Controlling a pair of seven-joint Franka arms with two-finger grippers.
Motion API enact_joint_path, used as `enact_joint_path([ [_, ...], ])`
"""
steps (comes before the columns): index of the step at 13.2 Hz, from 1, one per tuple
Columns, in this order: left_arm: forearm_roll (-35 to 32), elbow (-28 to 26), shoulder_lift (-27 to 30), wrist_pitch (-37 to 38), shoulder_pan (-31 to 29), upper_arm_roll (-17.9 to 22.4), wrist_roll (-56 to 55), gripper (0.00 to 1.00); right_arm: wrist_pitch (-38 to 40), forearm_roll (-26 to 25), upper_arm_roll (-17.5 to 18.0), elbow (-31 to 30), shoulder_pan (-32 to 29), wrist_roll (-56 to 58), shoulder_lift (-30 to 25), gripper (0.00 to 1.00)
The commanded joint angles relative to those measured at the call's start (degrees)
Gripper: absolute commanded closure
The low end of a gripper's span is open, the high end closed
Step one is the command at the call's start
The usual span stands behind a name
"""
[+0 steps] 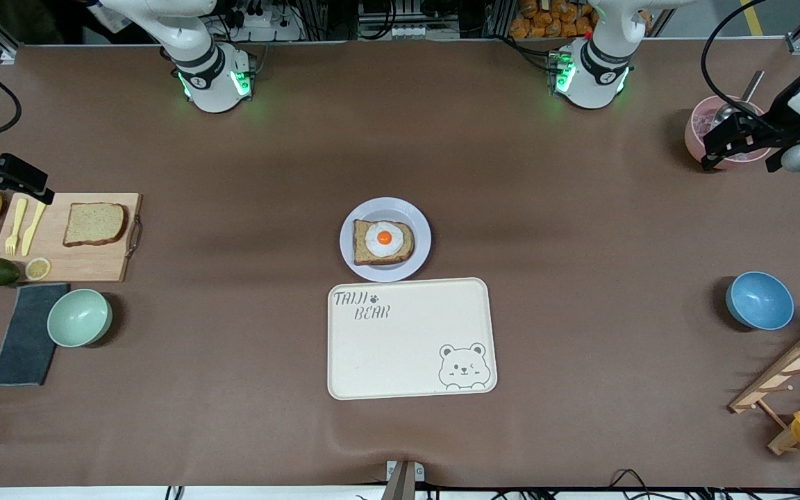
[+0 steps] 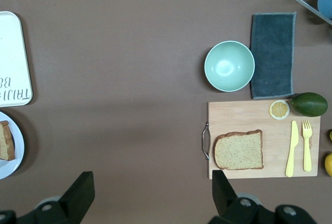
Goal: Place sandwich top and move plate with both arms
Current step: 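Move the right gripper toward the bread slice on the wooden board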
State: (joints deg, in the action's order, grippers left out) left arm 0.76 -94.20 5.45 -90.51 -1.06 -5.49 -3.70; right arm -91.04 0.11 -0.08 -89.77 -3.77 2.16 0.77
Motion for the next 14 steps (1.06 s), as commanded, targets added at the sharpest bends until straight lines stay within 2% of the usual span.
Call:
enact_joint_path([
  [1,-1.20,1.30,-0.36,-0.02,-0.08,0.04,-1.66,0.00,0.16,-0.63,0.16,-1.10,-0.18,-0.41,-1.03,0.00],
  [14,-0.50,2.53,-2.02,-0.10,-1.93,0.48,-1.05,0.00,0.07,-0.63,-0.01,-1.19,-2.11,0.82,0.11,0.00],
])
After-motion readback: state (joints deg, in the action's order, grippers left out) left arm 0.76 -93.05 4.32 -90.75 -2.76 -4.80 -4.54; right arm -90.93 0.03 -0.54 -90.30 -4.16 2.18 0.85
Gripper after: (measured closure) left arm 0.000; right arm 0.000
